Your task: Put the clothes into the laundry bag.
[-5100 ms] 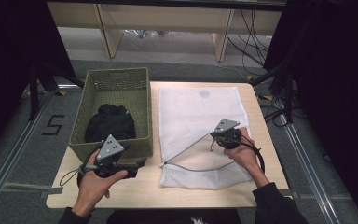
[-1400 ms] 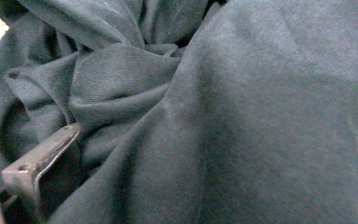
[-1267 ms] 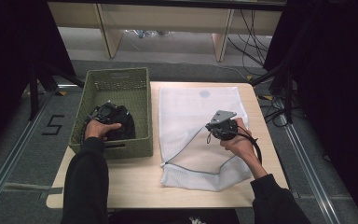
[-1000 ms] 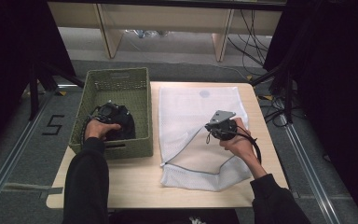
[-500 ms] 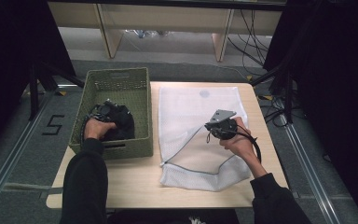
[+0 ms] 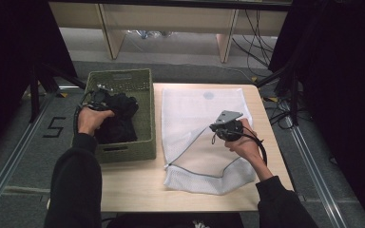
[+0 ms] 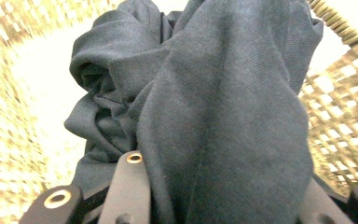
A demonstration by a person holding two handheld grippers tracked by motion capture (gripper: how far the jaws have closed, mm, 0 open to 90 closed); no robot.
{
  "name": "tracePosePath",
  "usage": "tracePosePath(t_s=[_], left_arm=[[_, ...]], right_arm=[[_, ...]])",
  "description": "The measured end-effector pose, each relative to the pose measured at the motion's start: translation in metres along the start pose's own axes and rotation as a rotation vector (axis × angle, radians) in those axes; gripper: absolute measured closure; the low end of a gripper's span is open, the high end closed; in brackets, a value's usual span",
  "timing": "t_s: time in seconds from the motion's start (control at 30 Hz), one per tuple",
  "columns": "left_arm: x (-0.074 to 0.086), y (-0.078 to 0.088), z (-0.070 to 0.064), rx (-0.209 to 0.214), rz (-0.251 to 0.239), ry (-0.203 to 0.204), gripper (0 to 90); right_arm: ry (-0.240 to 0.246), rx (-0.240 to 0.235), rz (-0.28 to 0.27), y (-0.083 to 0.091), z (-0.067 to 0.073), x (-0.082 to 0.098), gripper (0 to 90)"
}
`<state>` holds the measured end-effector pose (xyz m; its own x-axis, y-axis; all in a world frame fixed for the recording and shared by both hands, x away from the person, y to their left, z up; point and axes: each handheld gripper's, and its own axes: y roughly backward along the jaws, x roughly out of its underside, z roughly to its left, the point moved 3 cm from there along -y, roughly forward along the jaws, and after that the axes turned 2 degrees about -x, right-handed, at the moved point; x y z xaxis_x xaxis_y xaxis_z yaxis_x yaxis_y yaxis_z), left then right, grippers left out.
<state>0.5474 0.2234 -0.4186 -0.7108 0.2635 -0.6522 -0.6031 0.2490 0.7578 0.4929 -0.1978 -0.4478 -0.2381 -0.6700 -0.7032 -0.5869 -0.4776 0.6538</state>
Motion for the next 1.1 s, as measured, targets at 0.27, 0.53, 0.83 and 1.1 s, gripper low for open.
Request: tracePosePath(t_s=[0.27, 0.53, 0.83, 1.1], left_arm=[[-0.024, 0.048, -0.006, 0.013, -0.101, -0.019, 66.6], [-0.030, 0.091, -0.030, 0.081, -0.146, -0.103, 66.6], [-0.019, 0.141, -0.074, 0.238, -0.254, -0.163, 66.5], [-0.006, 0.167, -0.140, 0.391, -0.290, -0.254, 66.4]], right_arm=[[-0.005, 0.005, -0.008, 0.002, -0.002, 0.001, 89.8], [-0.028, 0.007, -0.007, 0.003, -0.003, 0.000, 89.8], [-0.030, 0.012, -0.020, 0.005, -0.003, -0.001, 89.8], [-0.023, 0.012, -0.026, 0.007, -0.005, -0.003, 89.8]])
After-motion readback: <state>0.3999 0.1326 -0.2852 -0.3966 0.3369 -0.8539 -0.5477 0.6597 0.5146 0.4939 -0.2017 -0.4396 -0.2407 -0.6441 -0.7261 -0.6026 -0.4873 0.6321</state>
